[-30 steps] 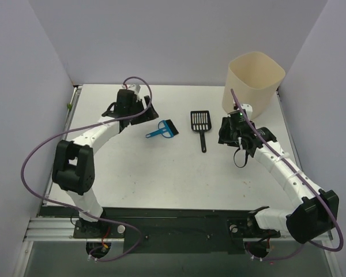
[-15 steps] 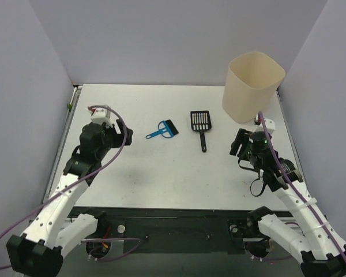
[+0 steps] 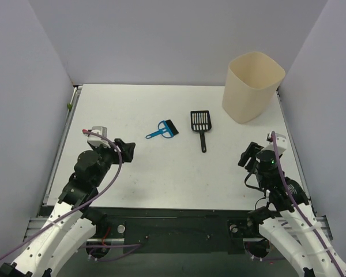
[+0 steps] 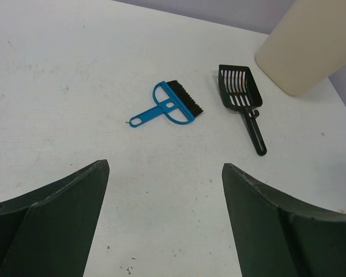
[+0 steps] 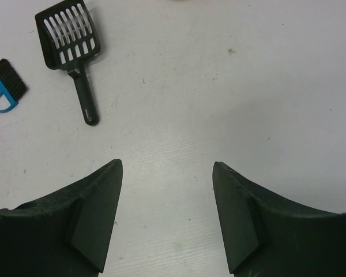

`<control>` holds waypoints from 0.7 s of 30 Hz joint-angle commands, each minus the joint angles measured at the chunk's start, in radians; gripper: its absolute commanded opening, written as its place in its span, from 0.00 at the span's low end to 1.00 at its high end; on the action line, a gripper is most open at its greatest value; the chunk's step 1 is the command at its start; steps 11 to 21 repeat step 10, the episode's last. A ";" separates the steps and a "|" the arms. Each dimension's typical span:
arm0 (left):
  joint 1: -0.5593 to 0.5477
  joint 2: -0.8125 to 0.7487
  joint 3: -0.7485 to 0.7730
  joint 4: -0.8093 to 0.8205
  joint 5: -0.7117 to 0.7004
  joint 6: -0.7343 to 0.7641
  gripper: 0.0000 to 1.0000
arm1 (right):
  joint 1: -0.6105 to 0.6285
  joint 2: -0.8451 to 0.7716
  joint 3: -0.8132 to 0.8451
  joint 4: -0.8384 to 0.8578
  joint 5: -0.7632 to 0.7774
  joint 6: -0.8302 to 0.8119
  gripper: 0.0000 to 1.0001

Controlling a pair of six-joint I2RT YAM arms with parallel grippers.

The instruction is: Sweep away the paper scraps from the table

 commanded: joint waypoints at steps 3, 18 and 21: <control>-0.031 -0.060 0.002 0.057 -0.107 -0.013 0.91 | -0.007 -0.024 -0.021 -0.009 0.055 0.032 0.59; -0.031 -0.031 0.022 0.054 -0.058 0.042 0.91 | -0.007 -0.021 -0.015 -0.006 0.062 0.029 0.59; -0.031 -0.031 0.022 0.054 -0.058 0.042 0.91 | -0.007 -0.021 -0.015 -0.006 0.062 0.029 0.59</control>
